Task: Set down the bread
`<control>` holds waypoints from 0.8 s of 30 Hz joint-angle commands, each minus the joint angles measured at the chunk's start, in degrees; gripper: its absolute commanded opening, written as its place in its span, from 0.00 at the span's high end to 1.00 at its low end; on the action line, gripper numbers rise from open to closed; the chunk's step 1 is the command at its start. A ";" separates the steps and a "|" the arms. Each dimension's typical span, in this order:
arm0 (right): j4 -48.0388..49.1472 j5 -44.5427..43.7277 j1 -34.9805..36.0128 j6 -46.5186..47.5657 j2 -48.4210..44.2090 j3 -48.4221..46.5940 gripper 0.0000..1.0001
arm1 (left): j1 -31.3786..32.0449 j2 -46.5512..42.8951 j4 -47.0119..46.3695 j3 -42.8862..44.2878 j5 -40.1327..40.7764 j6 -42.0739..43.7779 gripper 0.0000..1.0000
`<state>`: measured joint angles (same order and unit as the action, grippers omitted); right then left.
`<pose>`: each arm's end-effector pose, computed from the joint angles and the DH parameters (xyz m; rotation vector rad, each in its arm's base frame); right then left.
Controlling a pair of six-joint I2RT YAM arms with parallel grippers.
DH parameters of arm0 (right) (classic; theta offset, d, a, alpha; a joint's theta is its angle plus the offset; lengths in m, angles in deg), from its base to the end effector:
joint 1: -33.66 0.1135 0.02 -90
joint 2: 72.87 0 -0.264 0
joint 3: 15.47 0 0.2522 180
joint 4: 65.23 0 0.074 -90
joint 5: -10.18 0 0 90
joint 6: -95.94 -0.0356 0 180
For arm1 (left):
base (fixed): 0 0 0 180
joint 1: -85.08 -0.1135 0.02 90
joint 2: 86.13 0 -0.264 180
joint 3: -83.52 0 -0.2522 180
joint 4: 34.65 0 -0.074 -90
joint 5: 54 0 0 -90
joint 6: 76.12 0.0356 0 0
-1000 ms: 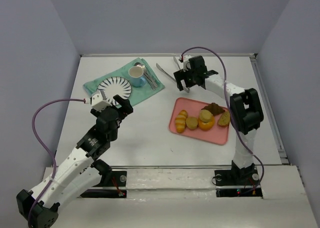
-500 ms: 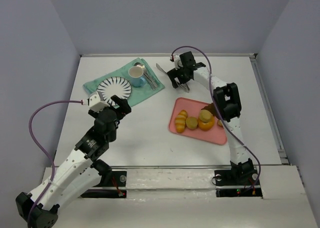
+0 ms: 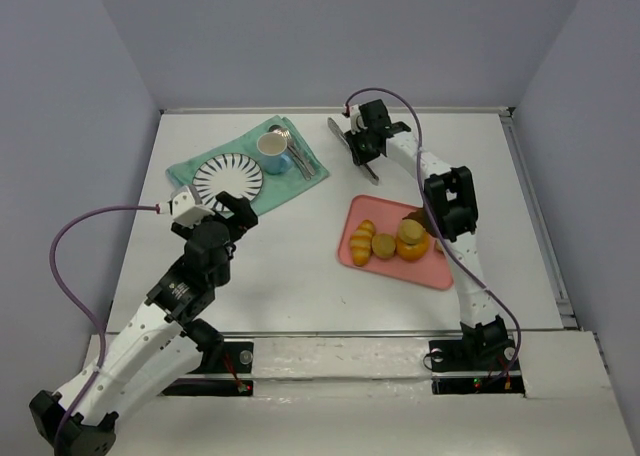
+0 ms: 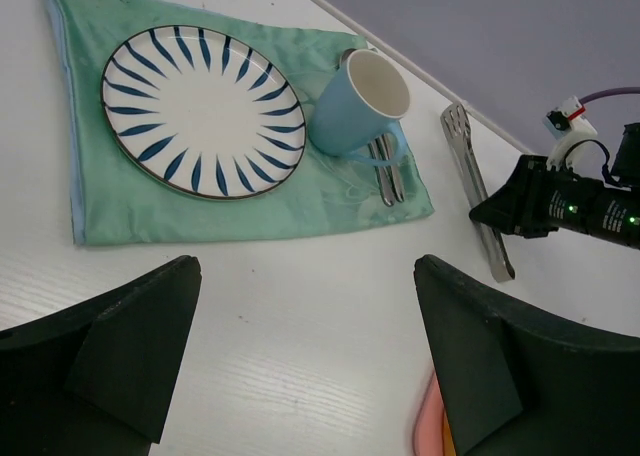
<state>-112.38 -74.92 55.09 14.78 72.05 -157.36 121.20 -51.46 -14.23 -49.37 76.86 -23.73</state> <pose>0.5183 0.2067 0.1678 -0.6770 2.3574 0.2017 0.1342 -0.0691 0.3040 -0.5412 1.5996 -0.3593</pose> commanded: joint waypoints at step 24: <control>6.43 -2.74 -0.34 -26.24 -75.26 67.63 0.85 | -0.61 4.87 -14.21 3.22 -2.71 8.86 0.01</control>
<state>-102.69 -81.30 55.00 -5.17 6.57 -99.55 120.94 -47.46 -22.84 -48.24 74.91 -17.56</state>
